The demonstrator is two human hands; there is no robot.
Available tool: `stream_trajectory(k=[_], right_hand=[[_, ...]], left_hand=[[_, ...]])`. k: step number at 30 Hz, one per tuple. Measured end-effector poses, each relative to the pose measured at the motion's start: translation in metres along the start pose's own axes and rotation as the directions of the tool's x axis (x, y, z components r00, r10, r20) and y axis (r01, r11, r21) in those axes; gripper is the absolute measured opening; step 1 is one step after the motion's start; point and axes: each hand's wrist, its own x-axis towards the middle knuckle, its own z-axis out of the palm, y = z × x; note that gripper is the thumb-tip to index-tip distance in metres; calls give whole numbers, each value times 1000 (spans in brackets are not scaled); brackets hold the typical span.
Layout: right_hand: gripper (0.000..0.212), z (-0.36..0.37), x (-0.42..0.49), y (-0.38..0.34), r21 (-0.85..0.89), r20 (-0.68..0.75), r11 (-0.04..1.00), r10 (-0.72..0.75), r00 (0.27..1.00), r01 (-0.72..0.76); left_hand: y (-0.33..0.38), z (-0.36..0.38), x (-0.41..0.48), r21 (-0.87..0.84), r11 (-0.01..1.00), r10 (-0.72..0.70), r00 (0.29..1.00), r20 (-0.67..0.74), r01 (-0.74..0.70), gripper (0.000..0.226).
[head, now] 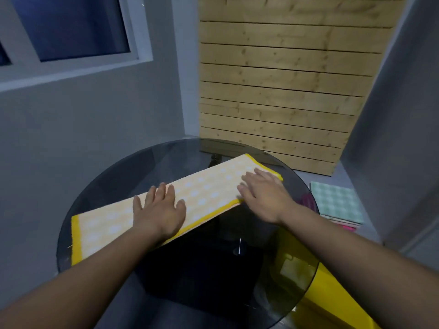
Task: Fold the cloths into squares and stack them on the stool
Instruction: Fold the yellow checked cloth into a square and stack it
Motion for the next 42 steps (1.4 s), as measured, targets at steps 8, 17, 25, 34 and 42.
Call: stream_trajectory(k=[8,17,25,34,42], right_hand=[[37,4,-45,-71,213,224,965,-201,954,153],[42,17,-42,-44,182,269,967,-222,937,177],[42,19,-27,-51,189,218,968,-204,954,164],[26,-6,-90,-85,401,260,849,-466,846,345],[24,12,-118,-79,409,247,850,-452,857,331]], left_hand=[[16,-39,-16,35,957,-287,928,239,287,88],[-11,-49,-65,91,991,78,972,224,-101,49],[-28,-32,-86,-294,759,603,797,-20,-581,13],[-31,-9,-115,-343,694,680,733,21,-633,38],[-34,0,-130,-474,702,600,800,-10,-532,39]])
